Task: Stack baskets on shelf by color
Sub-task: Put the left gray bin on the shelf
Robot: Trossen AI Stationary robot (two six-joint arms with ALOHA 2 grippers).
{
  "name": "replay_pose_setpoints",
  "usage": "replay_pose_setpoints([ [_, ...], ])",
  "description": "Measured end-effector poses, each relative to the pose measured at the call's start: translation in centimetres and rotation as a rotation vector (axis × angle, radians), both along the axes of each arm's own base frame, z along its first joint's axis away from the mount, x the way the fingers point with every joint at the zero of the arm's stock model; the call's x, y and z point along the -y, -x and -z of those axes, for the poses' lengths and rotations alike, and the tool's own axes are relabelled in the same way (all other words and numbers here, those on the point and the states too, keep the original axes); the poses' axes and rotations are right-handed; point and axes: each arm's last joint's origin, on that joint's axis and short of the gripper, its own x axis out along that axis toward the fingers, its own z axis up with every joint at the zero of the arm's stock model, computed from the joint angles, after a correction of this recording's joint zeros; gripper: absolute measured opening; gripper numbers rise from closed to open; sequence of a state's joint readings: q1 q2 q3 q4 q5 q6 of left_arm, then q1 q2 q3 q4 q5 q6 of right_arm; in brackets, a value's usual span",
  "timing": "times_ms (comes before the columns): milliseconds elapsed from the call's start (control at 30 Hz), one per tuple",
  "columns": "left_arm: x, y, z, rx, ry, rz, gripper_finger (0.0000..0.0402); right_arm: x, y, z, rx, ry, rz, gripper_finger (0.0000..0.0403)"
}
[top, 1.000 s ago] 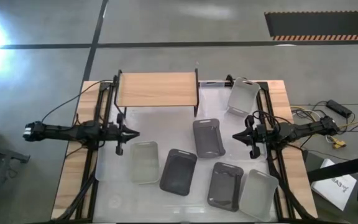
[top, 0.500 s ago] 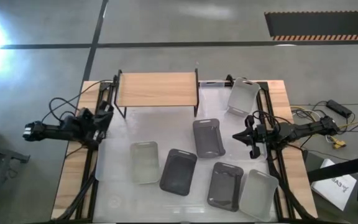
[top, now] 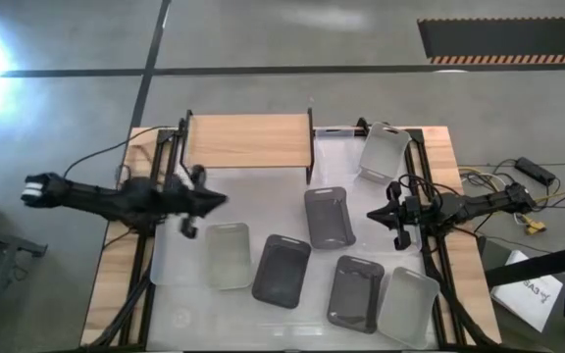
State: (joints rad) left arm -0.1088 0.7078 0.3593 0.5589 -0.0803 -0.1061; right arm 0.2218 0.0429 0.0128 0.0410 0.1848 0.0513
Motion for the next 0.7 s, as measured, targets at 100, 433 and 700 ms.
replay_pose_setpoints([
  [100, 0.8, -2.7, -0.5, -0.177, -0.072, 0.020, 0.0015, 0.0, 0.0, 0.0, 0.000, 0.000, -0.001, 0.0009],
  [433, 3.9, -9.0, -3.0, -0.784, -0.197, 0.051, 0.0015, 0.0, 0.0, 0.0, 0.000, 0.000, 0.000, 0.0009],
  [700, 4.7, -13.3, -0.3, -1.021, -0.050, -0.004, 0.0018, 0.0, 0.0, 0.0, -0.001, 0.000, 0.000, 0.0009],
])
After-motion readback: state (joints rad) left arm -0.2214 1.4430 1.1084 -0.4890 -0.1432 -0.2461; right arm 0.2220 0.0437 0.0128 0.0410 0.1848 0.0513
